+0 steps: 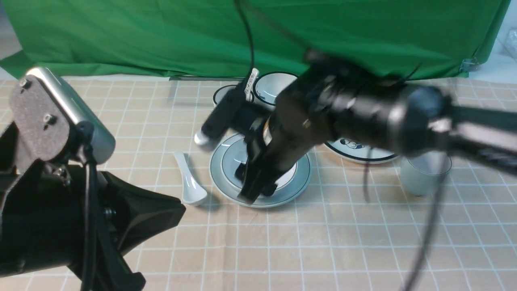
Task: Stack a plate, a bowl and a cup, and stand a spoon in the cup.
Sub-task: Use the right arm to grab a blue teacup
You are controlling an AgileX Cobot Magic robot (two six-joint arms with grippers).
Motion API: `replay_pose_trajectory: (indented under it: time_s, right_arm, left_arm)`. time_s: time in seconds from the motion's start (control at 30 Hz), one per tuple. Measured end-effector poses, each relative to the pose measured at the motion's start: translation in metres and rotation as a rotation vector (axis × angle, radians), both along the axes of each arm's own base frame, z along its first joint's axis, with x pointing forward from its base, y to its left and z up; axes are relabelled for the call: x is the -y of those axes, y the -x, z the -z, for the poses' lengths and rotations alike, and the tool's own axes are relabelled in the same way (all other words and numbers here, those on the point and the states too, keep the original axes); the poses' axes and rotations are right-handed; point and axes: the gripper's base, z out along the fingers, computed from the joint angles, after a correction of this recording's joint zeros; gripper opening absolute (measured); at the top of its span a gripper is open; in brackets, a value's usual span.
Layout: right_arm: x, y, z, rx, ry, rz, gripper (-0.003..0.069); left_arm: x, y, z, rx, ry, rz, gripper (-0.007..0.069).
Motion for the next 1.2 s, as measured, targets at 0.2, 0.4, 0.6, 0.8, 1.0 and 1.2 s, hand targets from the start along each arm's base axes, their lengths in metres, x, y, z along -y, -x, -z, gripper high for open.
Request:
replay_pose_trajectory:
  time_s: [0.2,0.4,0.6,0.8,1.0,1.2]
  right_arm:
    - [0.094,0.0,-0.04,-0.175,0.113,0.283,0.0468]
    - [0.168,-0.033,-0.013,-0.295,0.072,0.537,0.0468]
    - [0.195,-0.063,0.011,-0.27,-0.008,0.633,0.0468]
    - [0.201,-0.084,0.049,-0.299,0.0,0.662,0.0465]
    - [0.2,-0.092,0.077,-0.338,0.021,0.664,0.0328]
    - [0.197,-0.086,0.064,-0.345,0.026,0.649,0.0087]
  left_arm:
    - [0.0,0.0,0.0,0.0,0.0,0.0,0.0003]
    - [0.0,0.0,0.0,0.002,-0.004,0.0,0.0003]
    - [0.0,0.0,0.0,0.005,-0.007,-0.001,0.0003]
    - [0.0,0.0,0.0,0.0,-0.002,-0.005,0.0003]
    - [0.0,0.0,0.0,-0.001,-0.002,-0.005,0.0003]
    - [-0.001,0.0,0.0,0.002,-0.008,-0.005,0.0003]
